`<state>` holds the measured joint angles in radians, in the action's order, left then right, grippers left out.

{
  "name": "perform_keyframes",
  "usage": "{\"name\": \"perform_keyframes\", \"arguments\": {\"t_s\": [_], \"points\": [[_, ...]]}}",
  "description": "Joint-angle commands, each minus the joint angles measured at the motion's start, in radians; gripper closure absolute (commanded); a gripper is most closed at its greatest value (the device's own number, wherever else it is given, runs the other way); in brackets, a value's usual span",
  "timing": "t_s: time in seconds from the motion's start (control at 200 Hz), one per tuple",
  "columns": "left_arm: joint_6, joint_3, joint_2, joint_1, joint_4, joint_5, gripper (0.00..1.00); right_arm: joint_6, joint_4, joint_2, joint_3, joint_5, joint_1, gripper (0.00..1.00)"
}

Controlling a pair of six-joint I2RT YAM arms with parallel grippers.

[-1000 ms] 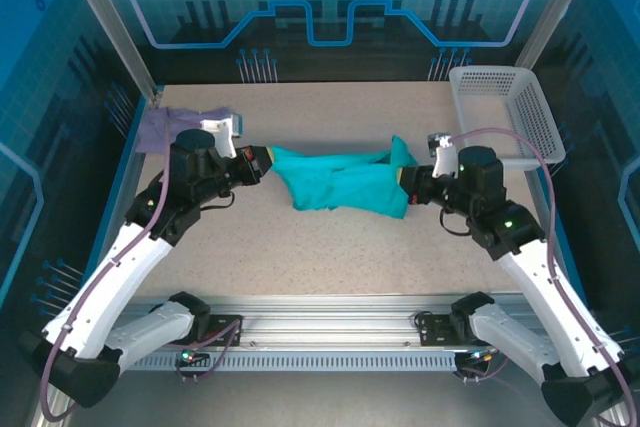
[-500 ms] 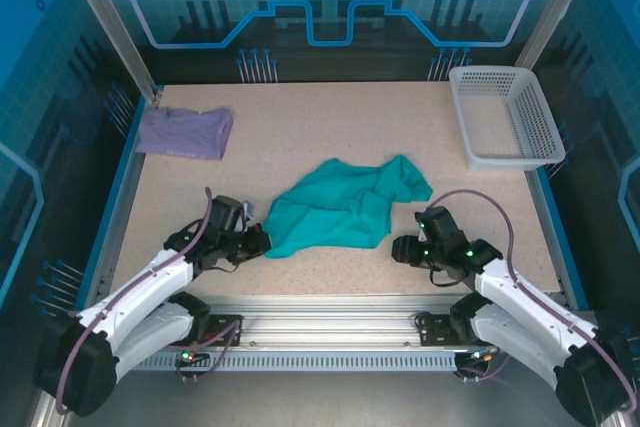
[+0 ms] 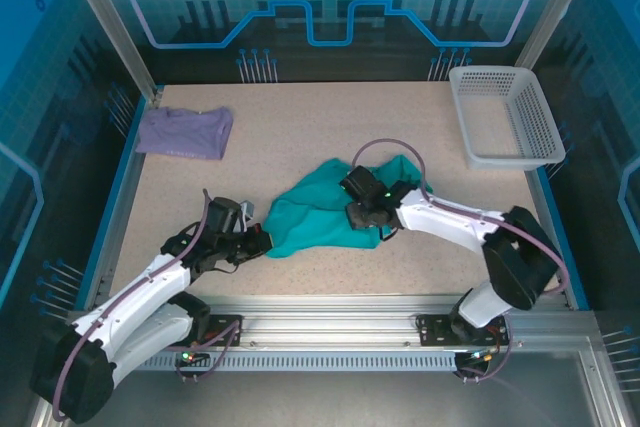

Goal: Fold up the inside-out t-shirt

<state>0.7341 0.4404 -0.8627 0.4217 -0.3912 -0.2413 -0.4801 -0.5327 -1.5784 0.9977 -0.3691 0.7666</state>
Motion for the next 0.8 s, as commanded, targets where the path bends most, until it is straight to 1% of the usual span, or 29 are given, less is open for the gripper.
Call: {"name": "perform_keyframes", "arguments": {"t_s": [0.0, 0.1, 0.19, 0.265, 0.345, 0.4, 0.485, 0.535, 0.57, 0.655, 0.795], "points": [[-0.01, 0.02, 0.006, 0.006, -0.006, -0.009, 1.0, 0.039, -0.052, -0.053, 0.045, -0.068, -0.004, 0.57], [-0.015, 0.023, 0.007, 0.006, -0.007, -0.007, 1.0, 0.054, -0.049, -0.05, 0.044, -0.083, -0.026, 0.7], [-0.016, 0.021, 0.007, 0.005, -0.007, 0.0, 1.0, 0.063, -0.025, -0.01, 0.019, -0.05, -0.054, 0.79], [-0.017, 0.021, 0.007, 0.006, -0.006, 0.009, 1.0, 0.064, -0.015, 0.034, -0.008, -0.022, -0.082, 0.88], [-0.02, 0.033, 0.01, 0.005, -0.018, 0.039, 1.0, 0.061, -0.003, 0.113, -0.04, 0.043, -0.131, 0.97], [-0.033, 0.066, 0.018, -0.002, -0.038, 0.076, 1.0, 0.062, 0.018, 0.2, -0.052, 0.142, -0.188, 1.0], [-0.062, 0.209, 0.036, -0.036, -0.077, 0.146, 1.0, 0.044, 0.065, 0.38, -0.013, 0.366, -0.307, 1.0], [-0.08, 0.33, 0.048, -0.049, -0.097, 0.196, 1.0, 0.022, 0.064, 0.474, 0.05, 0.427, -0.353, 1.0], [-0.095, 0.419, 0.061, -0.049, -0.104, 0.227, 1.0, 0.019, 0.043, 0.528, 0.108, 0.43, -0.363, 1.0], [-0.123, 0.607, 0.095, -0.049, -0.11, 0.294, 1.0, 0.022, -0.031, 0.637, 0.247, 0.387, -0.356, 1.0], [-0.171, 0.851, 0.118, -0.049, -0.146, 0.367, 1.0, 0.016, -0.109, 0.785, 0.387, 0.329, -0.352, 1.0]]}}
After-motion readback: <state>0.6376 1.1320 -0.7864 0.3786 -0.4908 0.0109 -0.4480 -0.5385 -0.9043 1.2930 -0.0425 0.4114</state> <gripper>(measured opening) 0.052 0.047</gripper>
